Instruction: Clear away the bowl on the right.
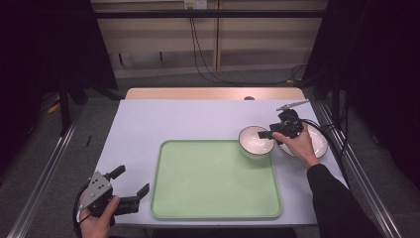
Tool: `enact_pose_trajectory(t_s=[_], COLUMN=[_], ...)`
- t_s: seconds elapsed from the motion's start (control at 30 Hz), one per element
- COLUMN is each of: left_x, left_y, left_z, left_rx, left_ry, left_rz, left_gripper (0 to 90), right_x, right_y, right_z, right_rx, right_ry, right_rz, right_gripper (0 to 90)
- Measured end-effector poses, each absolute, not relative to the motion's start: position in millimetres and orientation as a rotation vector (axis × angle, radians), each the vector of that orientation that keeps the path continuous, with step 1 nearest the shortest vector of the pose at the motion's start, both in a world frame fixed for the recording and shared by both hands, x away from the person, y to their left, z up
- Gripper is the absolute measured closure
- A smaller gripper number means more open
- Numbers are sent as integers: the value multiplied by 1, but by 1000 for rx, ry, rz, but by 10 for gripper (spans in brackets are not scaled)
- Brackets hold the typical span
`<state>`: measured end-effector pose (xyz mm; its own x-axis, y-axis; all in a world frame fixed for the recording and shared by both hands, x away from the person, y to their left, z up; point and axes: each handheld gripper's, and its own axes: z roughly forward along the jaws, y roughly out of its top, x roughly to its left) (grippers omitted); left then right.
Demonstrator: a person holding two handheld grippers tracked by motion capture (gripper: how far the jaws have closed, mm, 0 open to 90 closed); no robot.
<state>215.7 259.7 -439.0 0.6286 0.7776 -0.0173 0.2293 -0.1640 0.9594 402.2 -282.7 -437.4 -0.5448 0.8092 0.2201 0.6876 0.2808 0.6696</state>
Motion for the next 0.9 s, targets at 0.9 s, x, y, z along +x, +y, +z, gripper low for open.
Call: enact_pose_trajectory(t_s=[0.9], left_x=[216], left_y=[260], left_z=[-439], left_rx=[1709], left_ry=[835], left_rz=[604], left_gripper=[17], right_x=[373], right_y=[-306], right_z=[-427], right_rx=[1362], right_ry=[2214], right_rz=[1209], right_gripper=[89])
